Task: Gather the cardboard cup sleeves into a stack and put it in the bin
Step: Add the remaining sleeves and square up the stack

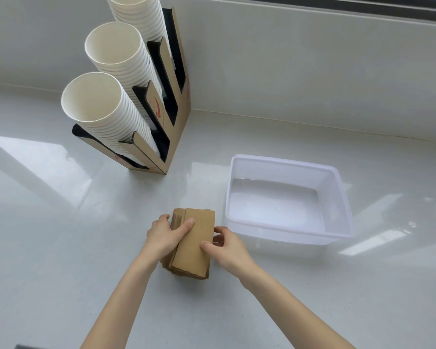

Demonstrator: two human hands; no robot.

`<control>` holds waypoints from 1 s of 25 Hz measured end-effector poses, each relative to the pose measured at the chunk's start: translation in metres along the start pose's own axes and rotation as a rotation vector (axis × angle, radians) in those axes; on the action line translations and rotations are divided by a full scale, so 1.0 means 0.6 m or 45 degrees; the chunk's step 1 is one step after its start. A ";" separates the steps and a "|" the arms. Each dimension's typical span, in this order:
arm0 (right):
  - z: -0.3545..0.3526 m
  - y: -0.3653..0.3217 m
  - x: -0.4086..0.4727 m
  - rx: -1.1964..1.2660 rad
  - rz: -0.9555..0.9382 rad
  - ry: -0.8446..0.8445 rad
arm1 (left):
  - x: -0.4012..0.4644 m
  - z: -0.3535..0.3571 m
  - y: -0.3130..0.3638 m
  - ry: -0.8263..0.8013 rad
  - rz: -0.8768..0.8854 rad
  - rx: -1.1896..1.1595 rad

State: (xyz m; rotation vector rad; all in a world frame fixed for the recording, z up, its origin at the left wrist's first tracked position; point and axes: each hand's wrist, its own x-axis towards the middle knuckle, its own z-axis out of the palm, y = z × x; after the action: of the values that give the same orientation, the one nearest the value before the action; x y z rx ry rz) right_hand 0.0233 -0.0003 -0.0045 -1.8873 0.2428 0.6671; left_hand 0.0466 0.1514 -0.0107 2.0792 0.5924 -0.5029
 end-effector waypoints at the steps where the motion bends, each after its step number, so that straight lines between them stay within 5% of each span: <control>1: -0.001 -0.001 0.002 0.046 0.011 -0.048 | 0.001 0.001 0.001 0.003 0.008 -0.016; 6: 0.009 -0.007 -0.003 0.316 0.007 -0.159 | -0.002 -0.005 0.003 -0.093 0.010 -0.172; 16: 0.003 0.005 -0.019 0.215 -0.066 -0.263 | -0.032 -0.016 -0.013 -0.249 0.036 -0.531; 25: 0.005 0.007 -0.040 0.124 -0.144 -0.320 | -0.062 -0.005 -0.012 -0.117 0.128 -0.350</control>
State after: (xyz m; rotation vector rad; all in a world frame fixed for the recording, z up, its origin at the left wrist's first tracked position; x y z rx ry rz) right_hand 0.0007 -0.0027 0.0050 -1.6914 0.0069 0.7928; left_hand 0.0130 0.1493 0.0063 1.8056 0.4722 -0.4308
